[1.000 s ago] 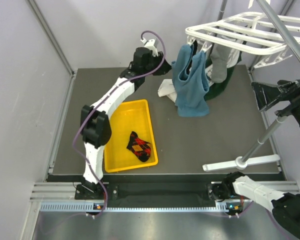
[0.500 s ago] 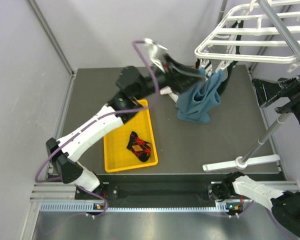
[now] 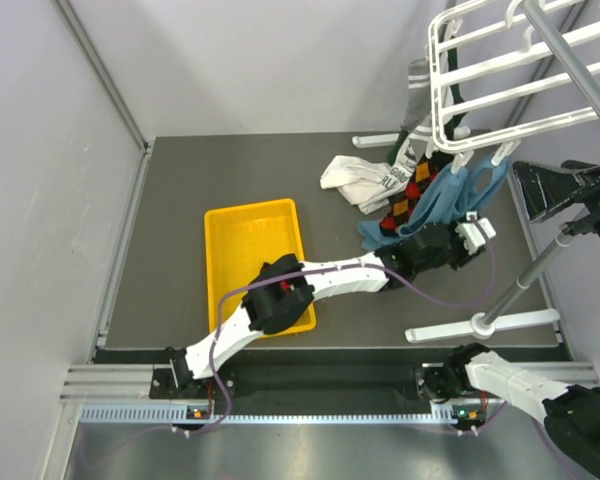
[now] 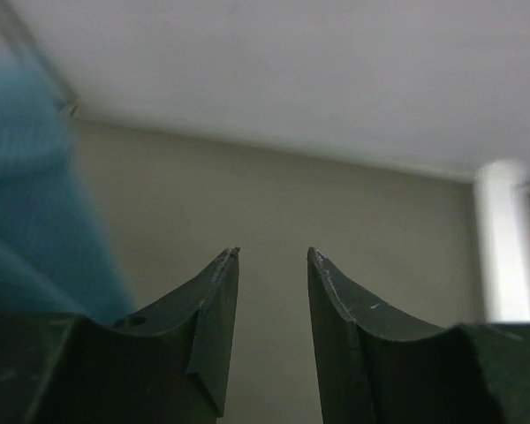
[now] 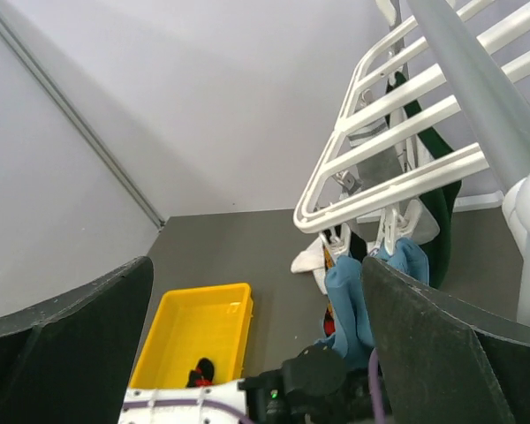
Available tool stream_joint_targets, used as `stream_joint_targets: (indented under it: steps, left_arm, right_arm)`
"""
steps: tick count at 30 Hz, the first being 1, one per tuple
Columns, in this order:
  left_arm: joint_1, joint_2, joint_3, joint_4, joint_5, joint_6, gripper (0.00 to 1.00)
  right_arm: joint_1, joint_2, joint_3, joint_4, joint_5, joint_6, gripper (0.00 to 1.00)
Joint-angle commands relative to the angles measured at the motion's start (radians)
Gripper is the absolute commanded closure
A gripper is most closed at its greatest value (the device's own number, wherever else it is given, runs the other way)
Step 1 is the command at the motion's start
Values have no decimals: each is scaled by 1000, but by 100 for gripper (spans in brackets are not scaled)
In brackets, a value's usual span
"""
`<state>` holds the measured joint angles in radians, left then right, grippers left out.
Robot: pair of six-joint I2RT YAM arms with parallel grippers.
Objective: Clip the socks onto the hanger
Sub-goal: Rotate the hanger at the clothesline, then open the clamp at the hanger.
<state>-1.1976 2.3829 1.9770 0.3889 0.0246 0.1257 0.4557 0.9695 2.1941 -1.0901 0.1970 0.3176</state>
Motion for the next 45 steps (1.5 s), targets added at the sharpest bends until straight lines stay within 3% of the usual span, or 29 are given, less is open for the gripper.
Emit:
stream_joint_targets:
  steps: [1,9,12,15,19,24,34,38,45]
  left_arm:
    - [81,27,169,-33,-156,80,57]
    - [242,-4,115,-35,-261,-4,56]
    - [317,-39,99,-76,-218,-76,55]
    - [420,-56,158,-215,-102,-257,57]
    - [533,-83,174,-234,82,-463,60]
    - [547,-126,177,-258,190,-491,59]
    - [546,-166,146,-283,250,-569,60]
    - [546,-177,117,-265,261,-586,60]
    - [546,-186,82,-236,261,-604,60]
  right_arm:
    - [11,-14,13,7,-10,8,0]
    - [9,-32,-77,42,10,-23,0]
    - [9,-22,-108,68,12,-40,0]
    - [9,0,-137,87,-4,-41,2]
    - [11,47,-134,116,-65,-46,4]
    - [9,94,-91,127,-50,-72,6]
    - [8,106,-152,190,191,-130,9]
    - [11,127,-146,229,216,-130,6]
    - [9,265,19,186,277,-152,4]
